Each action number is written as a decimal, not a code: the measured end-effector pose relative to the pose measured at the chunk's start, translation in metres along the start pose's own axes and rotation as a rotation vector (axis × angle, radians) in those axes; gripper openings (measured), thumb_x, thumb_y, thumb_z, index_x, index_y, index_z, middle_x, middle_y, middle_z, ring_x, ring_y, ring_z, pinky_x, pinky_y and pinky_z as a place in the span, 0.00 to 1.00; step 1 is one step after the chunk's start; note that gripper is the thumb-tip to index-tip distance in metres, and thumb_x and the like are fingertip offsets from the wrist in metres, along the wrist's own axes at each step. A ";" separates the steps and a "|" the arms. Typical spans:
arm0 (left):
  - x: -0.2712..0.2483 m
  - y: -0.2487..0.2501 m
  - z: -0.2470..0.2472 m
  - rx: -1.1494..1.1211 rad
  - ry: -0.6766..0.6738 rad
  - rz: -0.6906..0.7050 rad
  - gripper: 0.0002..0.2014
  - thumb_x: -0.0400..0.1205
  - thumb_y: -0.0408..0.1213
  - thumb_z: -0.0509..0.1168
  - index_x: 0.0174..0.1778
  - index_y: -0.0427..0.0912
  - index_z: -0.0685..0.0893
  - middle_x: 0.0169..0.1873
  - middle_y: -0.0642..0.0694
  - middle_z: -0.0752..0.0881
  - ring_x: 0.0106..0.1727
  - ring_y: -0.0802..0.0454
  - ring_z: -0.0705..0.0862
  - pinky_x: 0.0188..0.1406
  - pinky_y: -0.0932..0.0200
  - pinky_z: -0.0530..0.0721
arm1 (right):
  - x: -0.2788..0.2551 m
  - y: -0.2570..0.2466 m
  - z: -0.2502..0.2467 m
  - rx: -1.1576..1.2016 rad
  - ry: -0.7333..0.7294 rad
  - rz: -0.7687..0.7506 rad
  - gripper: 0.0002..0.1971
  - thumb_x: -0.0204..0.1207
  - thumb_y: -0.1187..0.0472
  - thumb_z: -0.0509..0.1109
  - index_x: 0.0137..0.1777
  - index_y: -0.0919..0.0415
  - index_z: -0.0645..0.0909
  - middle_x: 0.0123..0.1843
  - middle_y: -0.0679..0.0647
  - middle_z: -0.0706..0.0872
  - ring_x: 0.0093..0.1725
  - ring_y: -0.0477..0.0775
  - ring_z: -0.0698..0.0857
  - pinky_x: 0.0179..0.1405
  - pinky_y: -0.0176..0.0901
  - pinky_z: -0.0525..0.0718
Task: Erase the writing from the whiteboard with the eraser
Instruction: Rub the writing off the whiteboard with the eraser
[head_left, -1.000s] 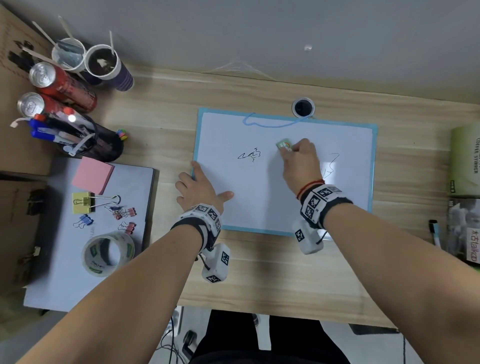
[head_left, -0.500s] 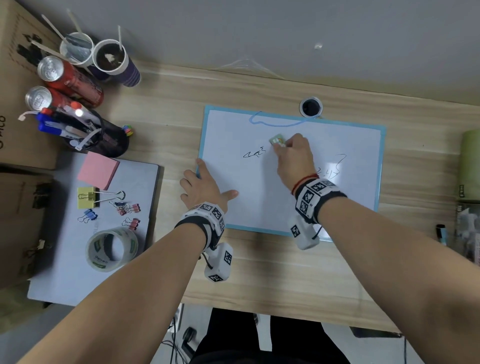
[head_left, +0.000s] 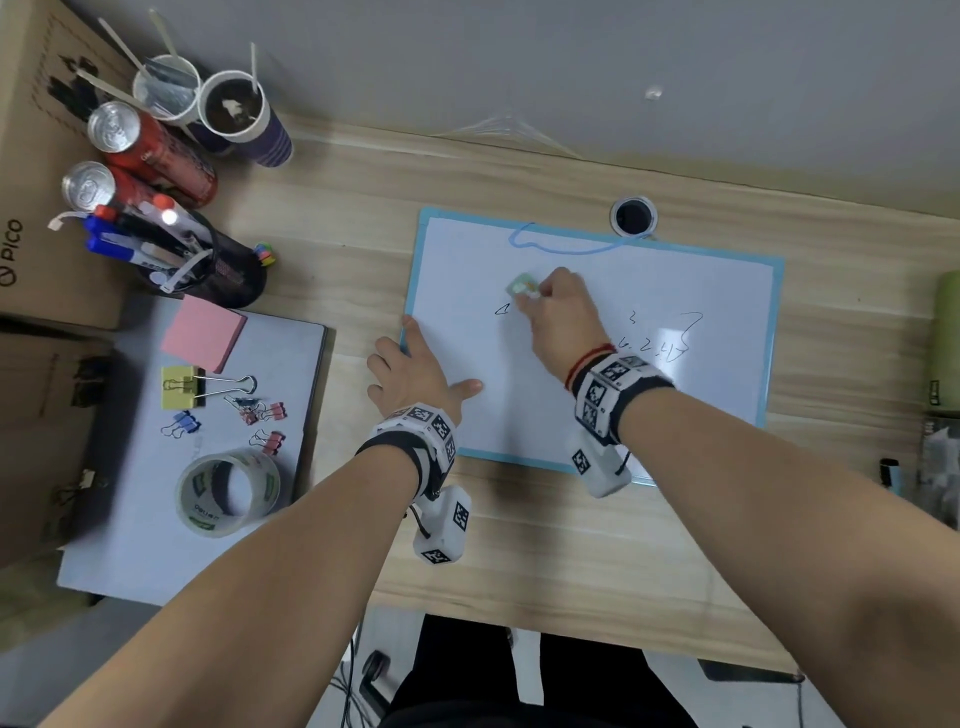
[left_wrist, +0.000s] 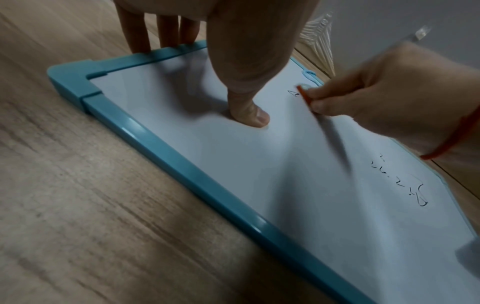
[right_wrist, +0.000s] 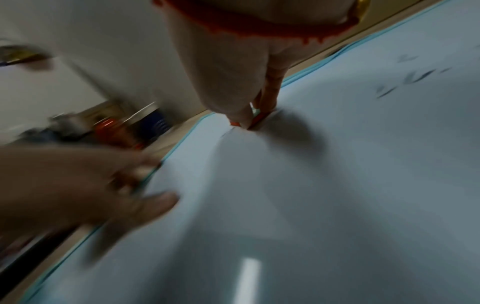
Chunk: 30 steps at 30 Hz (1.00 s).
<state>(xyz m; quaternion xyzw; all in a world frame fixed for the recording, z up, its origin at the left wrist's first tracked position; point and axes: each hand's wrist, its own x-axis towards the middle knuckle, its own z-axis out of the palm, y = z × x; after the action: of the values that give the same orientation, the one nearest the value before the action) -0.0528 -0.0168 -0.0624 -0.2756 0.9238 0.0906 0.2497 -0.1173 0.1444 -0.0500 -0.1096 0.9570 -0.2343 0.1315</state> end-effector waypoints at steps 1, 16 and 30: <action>0.000 0.000 0.000 -0.004 -0.003 0.001 0.61 0.64 0.66 0.74 0.85 0.50 0.45 0.68 0.38 0.65 0.67 0.38 0.67 0.56 0.45 0.75 | -0.005 -0.009 0.005 0.010 -0.064 -0.052 0.12 0.73 0.77 0.68 0.55 0.69 0.82 0.51 0.69 0.77 0.51 0.68 0.77 0.46 0.52 0.82; 0.002 -0.001 0.000 -0.011 -0.018 0.005 0.61 0.63 0.67 0.75 0.85 0.51 0.45 0.67 0.39 0.65 0.67 0.38 0.67 0.57 0.44 0.75 | -0.028 -0.019 0.016 0.028 -0.198 -0.083 0.09 0.79 0.68 0.65 0.57 0.65 0.79 0.56 0.65 0.76 0.53 0.63 0.76 0.49 0.57 0.82; -0.004 0.007 -0.005 0.045 -0.008 -0.015 0.60 0.65 0.65 0.75 0.85 0.49 0.46 0.67 0.37 0.66 0.67 0.38 0.68 0.54 0.43 0.78 | -0.064 0.099 -0.019 0.128 0.214 0.468 0.09 0.80 0.61 0.66 0.55 0.63 0.84 0.52 0.59 0.76 0.51 0.60 0.79 0.47 0.23 0.70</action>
<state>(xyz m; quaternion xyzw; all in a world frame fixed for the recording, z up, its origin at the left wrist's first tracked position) -0.0557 -0.0107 -0.0554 -0.2765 0.9225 0.0693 0.2602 -0.0769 0.2551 -0.0682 0.1487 0.9480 -0.2676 0.0867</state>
